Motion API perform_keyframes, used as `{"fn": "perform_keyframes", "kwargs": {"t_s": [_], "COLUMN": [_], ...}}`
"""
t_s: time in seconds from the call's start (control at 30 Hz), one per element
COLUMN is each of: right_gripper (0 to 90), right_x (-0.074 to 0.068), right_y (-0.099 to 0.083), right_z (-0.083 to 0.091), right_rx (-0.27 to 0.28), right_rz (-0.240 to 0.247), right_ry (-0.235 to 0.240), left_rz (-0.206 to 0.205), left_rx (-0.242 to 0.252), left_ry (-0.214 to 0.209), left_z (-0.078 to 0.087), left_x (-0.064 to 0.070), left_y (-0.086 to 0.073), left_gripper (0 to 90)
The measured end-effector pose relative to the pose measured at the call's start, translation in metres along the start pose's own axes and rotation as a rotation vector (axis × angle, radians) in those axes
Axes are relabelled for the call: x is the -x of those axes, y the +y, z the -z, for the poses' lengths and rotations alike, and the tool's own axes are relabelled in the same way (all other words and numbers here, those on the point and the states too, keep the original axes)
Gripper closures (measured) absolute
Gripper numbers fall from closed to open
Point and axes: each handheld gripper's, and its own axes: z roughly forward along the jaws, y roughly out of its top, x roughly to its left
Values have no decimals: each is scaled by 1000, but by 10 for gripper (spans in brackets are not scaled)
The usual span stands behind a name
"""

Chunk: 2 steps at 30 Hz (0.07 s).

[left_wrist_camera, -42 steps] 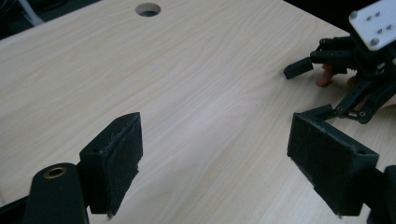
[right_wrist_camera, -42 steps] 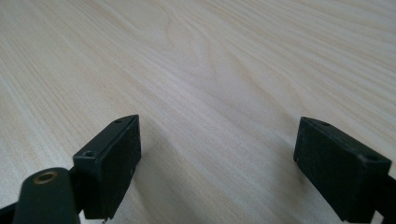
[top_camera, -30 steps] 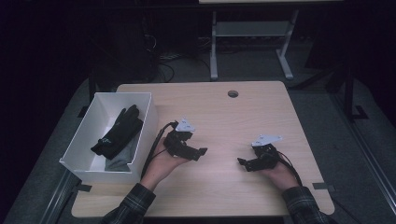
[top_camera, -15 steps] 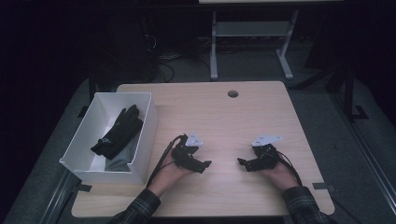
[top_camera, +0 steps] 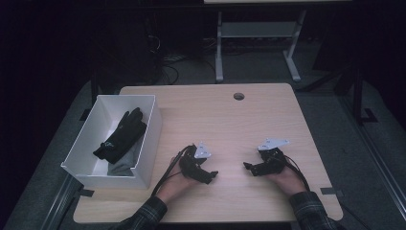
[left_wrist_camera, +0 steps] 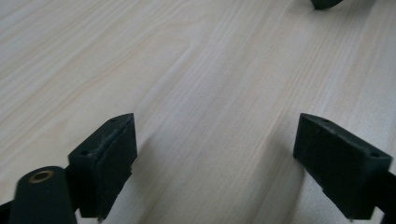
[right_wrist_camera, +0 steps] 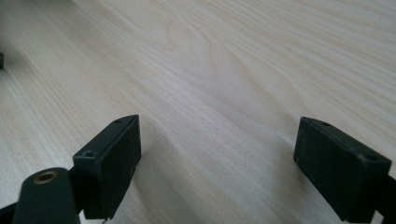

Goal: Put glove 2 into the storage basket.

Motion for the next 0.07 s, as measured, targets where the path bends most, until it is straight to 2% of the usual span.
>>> {"fn": "perform_keyframes", "kwargs": {"t_s": [0.07], "right_gripper": [147], "right_x": [0], "right_y": [0], "right_z": [0], "right_rx": [0], "right_rz": [0], "right_ry": [0], "left_rz": [-2], "left_rx": [3], "left_ry": [-3], "left_z": [0], "left_x": [0], "left_y": [0], "left_gripper": [128]}}
